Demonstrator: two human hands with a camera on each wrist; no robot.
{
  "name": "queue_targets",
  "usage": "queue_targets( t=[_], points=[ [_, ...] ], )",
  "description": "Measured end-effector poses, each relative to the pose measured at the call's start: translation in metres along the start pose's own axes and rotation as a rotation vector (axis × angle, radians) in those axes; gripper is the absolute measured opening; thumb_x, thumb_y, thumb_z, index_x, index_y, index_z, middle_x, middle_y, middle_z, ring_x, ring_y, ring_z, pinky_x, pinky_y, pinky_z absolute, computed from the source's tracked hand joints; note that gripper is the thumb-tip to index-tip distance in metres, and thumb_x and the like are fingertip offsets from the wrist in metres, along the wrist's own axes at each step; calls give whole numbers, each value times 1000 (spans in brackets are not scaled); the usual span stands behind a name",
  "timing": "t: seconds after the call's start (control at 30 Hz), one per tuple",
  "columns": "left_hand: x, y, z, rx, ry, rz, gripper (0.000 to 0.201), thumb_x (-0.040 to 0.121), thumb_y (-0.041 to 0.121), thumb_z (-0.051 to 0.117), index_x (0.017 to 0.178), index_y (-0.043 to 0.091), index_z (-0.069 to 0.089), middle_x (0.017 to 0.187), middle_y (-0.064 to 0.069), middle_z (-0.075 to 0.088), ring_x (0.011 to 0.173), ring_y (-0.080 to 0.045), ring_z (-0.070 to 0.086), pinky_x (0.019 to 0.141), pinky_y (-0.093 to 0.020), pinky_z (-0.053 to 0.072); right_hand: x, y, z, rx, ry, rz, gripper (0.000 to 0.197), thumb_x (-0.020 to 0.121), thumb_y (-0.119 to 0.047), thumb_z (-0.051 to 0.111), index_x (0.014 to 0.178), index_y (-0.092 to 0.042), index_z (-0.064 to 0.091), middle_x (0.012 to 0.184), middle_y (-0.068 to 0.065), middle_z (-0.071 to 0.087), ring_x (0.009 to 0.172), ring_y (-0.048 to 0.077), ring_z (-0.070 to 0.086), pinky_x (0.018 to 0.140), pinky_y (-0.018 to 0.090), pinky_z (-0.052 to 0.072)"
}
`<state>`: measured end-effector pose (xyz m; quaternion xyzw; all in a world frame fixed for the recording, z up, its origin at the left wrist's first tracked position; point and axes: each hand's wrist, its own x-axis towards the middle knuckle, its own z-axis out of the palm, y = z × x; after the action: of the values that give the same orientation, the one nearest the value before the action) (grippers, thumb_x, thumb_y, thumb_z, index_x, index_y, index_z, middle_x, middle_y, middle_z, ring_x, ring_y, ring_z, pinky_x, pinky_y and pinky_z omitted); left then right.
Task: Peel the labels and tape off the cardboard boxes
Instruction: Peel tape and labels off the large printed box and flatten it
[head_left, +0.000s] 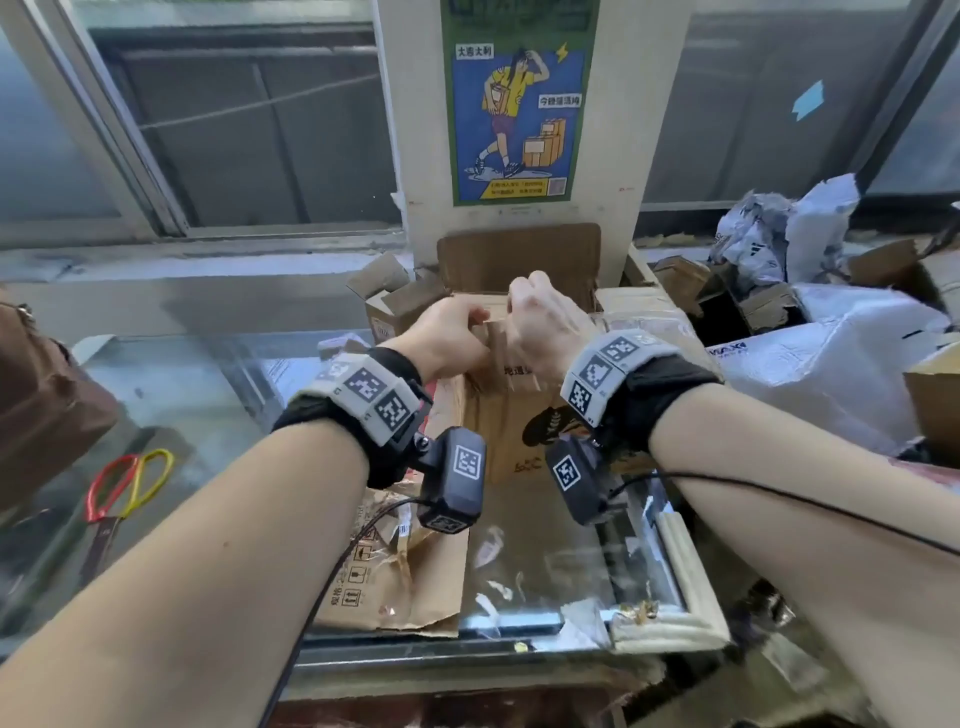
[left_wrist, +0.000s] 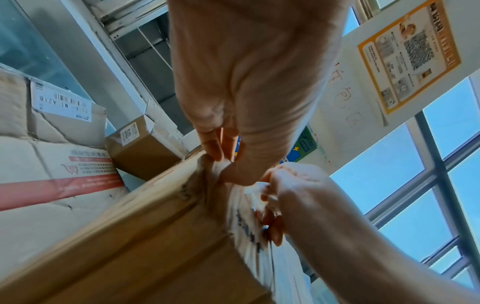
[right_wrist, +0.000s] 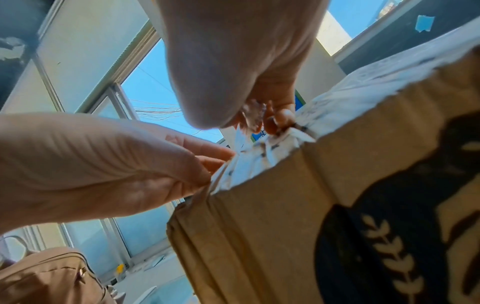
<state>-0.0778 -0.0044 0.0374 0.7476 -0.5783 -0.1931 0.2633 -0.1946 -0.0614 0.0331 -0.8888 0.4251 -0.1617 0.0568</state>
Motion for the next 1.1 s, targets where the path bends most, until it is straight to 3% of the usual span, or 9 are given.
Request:
queue_targets(
  t=[0.1,0.2,0.27,0.4,0.5,0.7,0.83,0.93,1.1],
  points=[
    [0,5,5,1,-86,-28,34,74,19,67,107,10,66,104,-11,67,101,-28,60,88,-40,52,4,2,-1,15,-120,48,37,92,-31,44,115,-2,43,117,17,43,102,35,53,77,37,39],
    [2,7,9,102,-190,-68,81,54,45,80,128,24,53,120,-3,54,117,-23,46,101,-41,44,9,2,-7,-22,-210,104,47,91,-39,46,122,-4,39,124,18,43,111,34,52,87,40,42],
    [1,6,14,184,-210,-37,97,55,49,87,139,28,41,128,-1,43,124,-22,33,107,-39,35,10,6,-7,-82,-214,100,48,92,-44,44,121,-6,41,123,17,48,107,33,55,81,37,42],
    [0,2,25,241,-140,47,94,60,44,87,137,22,39,137,-3,37,129,-23,25,108,-37,29,4,11,-8,-245,-209,37,46,96,-47,33,113,-8,50,107,11,63,82,27,54,68,33,40],
    [1,-4,27,264,-196,73,97,65,45,84,142,16,32,145,-6,33,137,-23,22,114,-36,24,0,12,-4,-312,-197,56,52,94,-53,31,109,-13,61,103,9,66,90,28,60,69,31,40],
    [-2,-14,27,216,-192,142,88,67,39,83,138,16,36,136,-4,40,131,-22,35,110,-37,32,2,10,-9,-4,-293,151,38,95,-44,45,79,-14,62,85,6,62,78,24,57,62,27,42],
    [-4,-12,14,138,-159,180,85,58,29,86,131,21,44,113,3,53,109,-18,54,92,-34,50,-1,2,-21,217,-264,243,33,94,-35,51,86,-7,68,75,5,62,71,22,58,57,25,42],
    [-1,-10,-1,148,-217,214,100,55,28,90,140,23,36,124,2,51,115,-18,51,99,-38,46,-3,-4,-31,257,-227,258,34,94,-30,51,95,-1,68,84,10,65,80,25,62,70,31,48],
    [0,-11,-8,271,-322,175,99,61,30,89,140,23,30,127,4,47,115,-14,47,101,-34,43,-10,-5,-19,239,-211,249,34,95,-29,49,97,-4,71,88,9,66,81,22,62,69,29,46]
  ],
)
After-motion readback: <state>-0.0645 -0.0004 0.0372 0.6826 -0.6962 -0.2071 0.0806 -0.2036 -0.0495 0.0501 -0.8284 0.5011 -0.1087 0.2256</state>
